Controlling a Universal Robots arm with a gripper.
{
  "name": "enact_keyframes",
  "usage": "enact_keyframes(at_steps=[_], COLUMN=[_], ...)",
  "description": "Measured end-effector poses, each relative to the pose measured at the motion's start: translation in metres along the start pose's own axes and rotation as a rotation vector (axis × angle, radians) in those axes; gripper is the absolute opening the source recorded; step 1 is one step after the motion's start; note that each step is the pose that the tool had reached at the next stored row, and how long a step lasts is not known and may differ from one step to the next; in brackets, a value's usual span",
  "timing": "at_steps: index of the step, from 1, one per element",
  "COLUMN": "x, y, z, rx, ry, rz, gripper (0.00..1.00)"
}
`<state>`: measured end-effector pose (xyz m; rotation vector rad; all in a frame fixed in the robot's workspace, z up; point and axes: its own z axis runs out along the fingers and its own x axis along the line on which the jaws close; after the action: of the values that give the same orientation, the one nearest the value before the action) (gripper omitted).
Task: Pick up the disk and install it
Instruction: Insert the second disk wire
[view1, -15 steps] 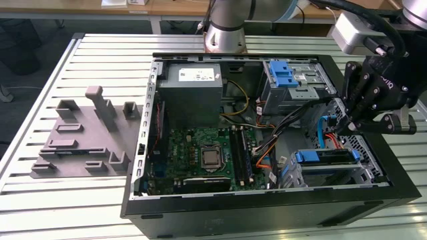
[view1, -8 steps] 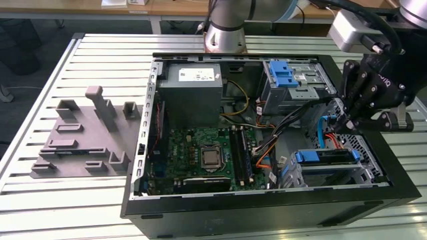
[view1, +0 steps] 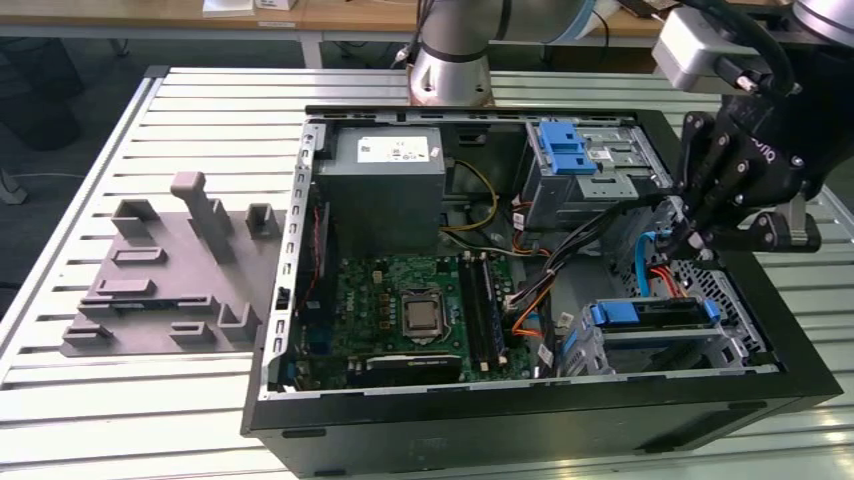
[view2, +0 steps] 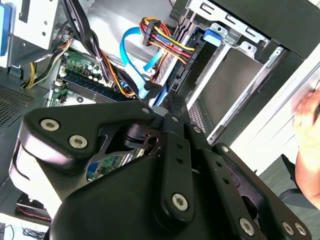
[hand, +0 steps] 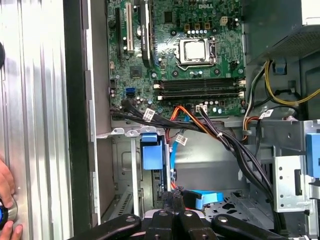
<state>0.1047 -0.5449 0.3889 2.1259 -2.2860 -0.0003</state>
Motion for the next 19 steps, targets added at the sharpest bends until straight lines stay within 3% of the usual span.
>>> enact_keyframes(at_steps=[13, 19], x=[-0.0154, -0.0166], y=[0.0038, 0.004], z=[-0.0041, -0.0042], rx=[0.0001, 0.0001], ry=[0.0, 0.0004], rz=[0.0, 0.0], gripper=[0.11, 0.11])
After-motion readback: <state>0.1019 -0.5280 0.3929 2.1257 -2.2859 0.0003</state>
